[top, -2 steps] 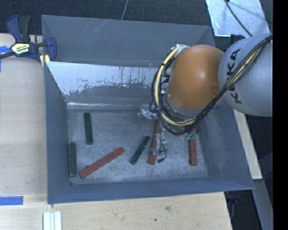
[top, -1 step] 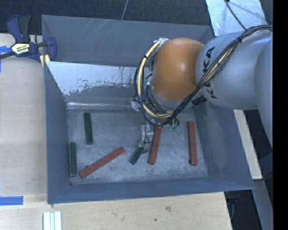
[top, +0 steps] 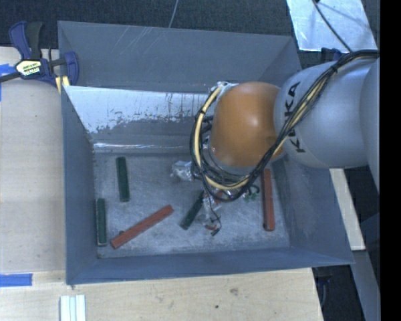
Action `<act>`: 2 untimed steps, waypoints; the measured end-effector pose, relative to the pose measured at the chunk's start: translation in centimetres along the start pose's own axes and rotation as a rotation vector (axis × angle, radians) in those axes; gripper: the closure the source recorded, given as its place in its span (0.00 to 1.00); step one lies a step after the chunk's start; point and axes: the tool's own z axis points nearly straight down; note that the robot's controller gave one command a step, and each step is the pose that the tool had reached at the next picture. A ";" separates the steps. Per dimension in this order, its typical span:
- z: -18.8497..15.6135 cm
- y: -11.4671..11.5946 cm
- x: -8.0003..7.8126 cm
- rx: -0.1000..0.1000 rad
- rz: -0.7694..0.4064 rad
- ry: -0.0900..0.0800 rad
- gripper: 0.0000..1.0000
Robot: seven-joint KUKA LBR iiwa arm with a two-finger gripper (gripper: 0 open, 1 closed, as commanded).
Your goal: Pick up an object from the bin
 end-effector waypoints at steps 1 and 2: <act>3.3 -4.8 -2.8 -0.001 -0.263 0.000 1.00; 3.3 -4.8 -2.8 -0.001 -0.262 0.000 1.00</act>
Offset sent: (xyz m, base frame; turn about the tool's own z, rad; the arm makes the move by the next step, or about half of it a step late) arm 0.0000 0.0000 0.0000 0.0000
